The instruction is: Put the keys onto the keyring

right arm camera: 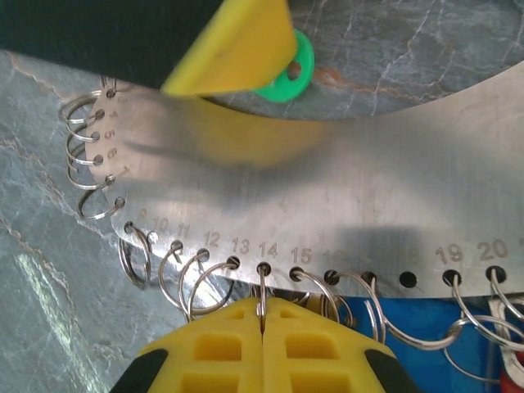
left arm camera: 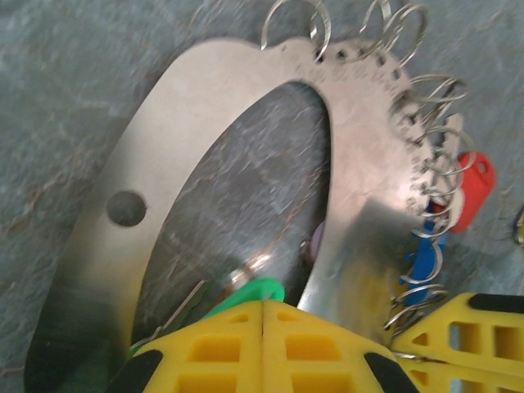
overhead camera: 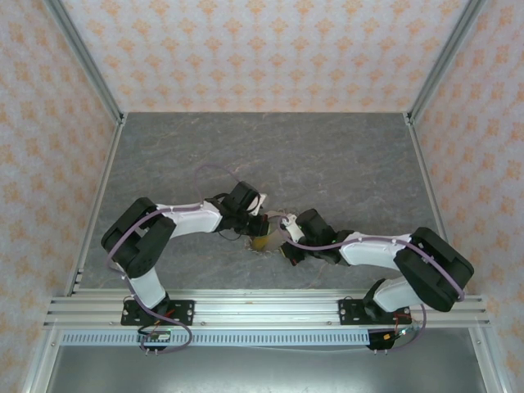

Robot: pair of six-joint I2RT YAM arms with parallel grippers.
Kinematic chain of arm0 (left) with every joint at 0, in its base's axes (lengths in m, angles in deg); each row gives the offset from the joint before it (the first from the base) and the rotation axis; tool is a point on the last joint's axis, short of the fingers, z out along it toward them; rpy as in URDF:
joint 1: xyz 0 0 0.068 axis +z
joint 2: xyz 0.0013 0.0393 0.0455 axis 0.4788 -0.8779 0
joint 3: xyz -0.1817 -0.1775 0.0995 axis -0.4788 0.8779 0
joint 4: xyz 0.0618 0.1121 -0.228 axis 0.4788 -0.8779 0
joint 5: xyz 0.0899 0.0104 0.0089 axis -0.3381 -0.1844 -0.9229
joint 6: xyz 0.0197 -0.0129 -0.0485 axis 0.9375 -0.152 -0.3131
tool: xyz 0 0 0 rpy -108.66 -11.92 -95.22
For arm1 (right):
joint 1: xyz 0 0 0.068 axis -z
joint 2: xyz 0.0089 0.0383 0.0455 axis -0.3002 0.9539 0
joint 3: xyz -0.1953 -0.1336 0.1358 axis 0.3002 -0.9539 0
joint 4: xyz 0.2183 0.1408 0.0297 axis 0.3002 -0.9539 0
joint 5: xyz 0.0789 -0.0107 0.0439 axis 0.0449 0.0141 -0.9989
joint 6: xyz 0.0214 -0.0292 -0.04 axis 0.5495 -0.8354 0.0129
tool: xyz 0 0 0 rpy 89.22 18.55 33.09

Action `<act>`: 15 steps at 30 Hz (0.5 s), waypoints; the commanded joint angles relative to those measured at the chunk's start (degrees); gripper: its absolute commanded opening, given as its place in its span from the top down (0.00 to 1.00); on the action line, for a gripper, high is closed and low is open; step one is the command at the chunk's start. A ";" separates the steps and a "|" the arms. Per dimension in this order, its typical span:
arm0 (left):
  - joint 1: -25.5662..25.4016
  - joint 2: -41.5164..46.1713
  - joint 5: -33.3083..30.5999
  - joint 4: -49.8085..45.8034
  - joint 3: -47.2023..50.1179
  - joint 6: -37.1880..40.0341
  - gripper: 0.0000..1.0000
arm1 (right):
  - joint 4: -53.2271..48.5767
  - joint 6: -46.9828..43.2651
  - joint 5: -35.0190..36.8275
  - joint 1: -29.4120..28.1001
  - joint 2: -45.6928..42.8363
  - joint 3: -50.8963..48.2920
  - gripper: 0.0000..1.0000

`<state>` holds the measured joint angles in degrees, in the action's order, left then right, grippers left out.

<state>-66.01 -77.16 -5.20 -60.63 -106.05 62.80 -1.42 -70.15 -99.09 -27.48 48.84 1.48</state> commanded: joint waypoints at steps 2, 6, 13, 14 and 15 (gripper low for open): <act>-0.38 -1.06 -2.24 0.66 1.27 -1.09 0.97 | 10.57 3.03 3.00 0.21 -3.63 -4.72 1.00; -0.55 -0.98 -2.35 1.41 2.36 -1.49 0.97 | 11.40 1.12 2.32 0.21 -6.77 -5.30 1.00; -0.63 -0.73 -2.02 1.21 1.90 -1.49 0.97 | 15.93 -0.16 2.38 0.21 -7.14 -6.72 1.00; -0.65 -0.61 -1.98 1.21 1.86 -1.65 0.97 | 16.60 -0.08 3.01 0.21 -7.15 -7.00 1.00; -0.72 -0.33 -1.81 1.33 1.86 -1.75 0.97 | 17.04 -0.27 3.65 0.21 -7.16 -7.12 1.00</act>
<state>-66.12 -77.53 -5.63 -58.88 -105.20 61.72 10.45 -69.51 -97.43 -27.48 42.75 -5.01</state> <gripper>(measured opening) 0.045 0.040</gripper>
